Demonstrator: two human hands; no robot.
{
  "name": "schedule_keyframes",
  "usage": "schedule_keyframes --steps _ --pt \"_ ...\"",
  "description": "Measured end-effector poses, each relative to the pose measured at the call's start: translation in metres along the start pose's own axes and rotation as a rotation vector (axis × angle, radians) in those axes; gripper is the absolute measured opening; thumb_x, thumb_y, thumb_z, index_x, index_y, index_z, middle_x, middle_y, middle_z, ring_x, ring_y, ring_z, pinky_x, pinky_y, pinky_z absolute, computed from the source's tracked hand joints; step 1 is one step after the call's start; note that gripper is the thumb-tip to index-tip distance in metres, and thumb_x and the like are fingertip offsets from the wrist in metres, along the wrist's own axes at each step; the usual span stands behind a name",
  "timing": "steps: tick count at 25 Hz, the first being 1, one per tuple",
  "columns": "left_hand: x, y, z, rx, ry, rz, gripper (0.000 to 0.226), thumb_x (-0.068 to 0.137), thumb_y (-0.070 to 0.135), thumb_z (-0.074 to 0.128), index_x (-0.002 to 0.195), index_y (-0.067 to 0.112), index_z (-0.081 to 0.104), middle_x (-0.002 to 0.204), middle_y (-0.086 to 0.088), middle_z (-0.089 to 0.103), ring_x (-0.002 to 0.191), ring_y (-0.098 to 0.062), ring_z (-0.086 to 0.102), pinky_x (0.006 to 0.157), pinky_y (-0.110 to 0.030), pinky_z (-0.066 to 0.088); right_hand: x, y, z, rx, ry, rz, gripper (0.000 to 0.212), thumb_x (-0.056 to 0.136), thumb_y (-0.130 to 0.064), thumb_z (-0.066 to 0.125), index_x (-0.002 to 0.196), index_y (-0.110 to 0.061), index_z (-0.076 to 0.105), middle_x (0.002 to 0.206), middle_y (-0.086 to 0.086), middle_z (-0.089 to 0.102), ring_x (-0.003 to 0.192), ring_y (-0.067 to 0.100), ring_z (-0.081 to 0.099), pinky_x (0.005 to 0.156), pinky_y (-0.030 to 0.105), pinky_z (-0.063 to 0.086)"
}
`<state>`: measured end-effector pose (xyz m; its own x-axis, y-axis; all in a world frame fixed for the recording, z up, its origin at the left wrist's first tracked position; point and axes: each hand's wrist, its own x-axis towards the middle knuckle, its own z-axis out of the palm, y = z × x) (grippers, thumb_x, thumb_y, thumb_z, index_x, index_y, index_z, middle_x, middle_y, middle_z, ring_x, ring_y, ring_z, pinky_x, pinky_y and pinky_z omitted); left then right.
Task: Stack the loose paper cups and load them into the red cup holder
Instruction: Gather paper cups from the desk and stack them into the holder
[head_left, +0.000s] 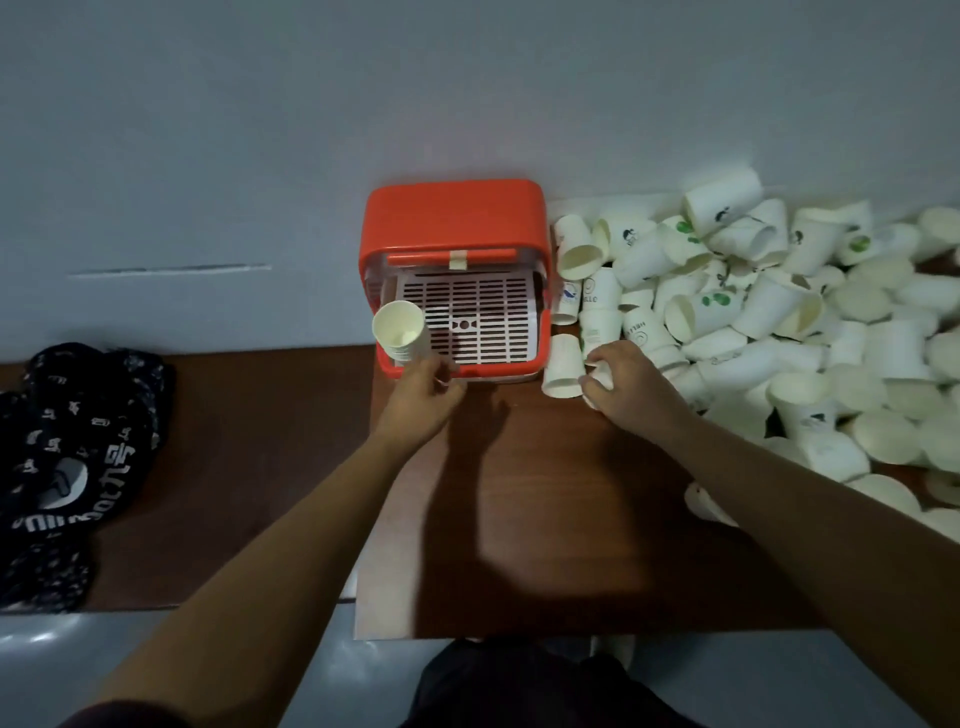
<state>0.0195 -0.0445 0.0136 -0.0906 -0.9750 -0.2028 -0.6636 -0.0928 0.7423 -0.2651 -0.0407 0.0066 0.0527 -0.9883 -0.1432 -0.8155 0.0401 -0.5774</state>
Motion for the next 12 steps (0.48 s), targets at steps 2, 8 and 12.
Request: schedule_keyframes --steps 2,8,12 --pt "-0.008 0.032 0.040 0.042 -0.072 0.060 0.009 0.089 0.018 0.066 0.095 0.012 0.062 0.093 -0.002 0.062 0.078 -0.010 0.055 0.073 -0.025 0.043 -0.026 0.043 -0.033 -0.009 0.058 0.036 0.037 0.083 -0.021 0.070 0.115 -0.002 0.063 0.115 0.015 0.059 0.108 0.030 0.057 0.095 0.036 0.044" --pt "-0.022 0.123 0.159 0.152 -0.332 0.146 0.023 0.085 0.032 0.070 0.100 0.017 0.059 0.098 -0.002 0.058 0.082 -0.014 0.055 0.064 -0.017 0.038 -0.105 0.150 -0.103 -0.076 0.075 0.181 0.048 0.085 -0.029 0.066 0.125 -0.004 0.057 0.124 0.015 0.056 0.114 0.029 0.054 0.097 0.042 0.045" --pt "-0.033 0.157 0.236 0.285 -0.507 0.218 0.042 0.074 0.049 0.073 0.100 0.025 0.051 0.097 0.003 0.051 0.087 -0.014 0.053 0.066 -0.021 0.036 -0.161 0.198 -0.123 -0.096 0.066 0.261 0.056 0.086 -0.038 0.066 0.132 -0.010 0.050 0.130 0.011 0.050 0.121 0.027 0.048 0.102 0.044 0.042"
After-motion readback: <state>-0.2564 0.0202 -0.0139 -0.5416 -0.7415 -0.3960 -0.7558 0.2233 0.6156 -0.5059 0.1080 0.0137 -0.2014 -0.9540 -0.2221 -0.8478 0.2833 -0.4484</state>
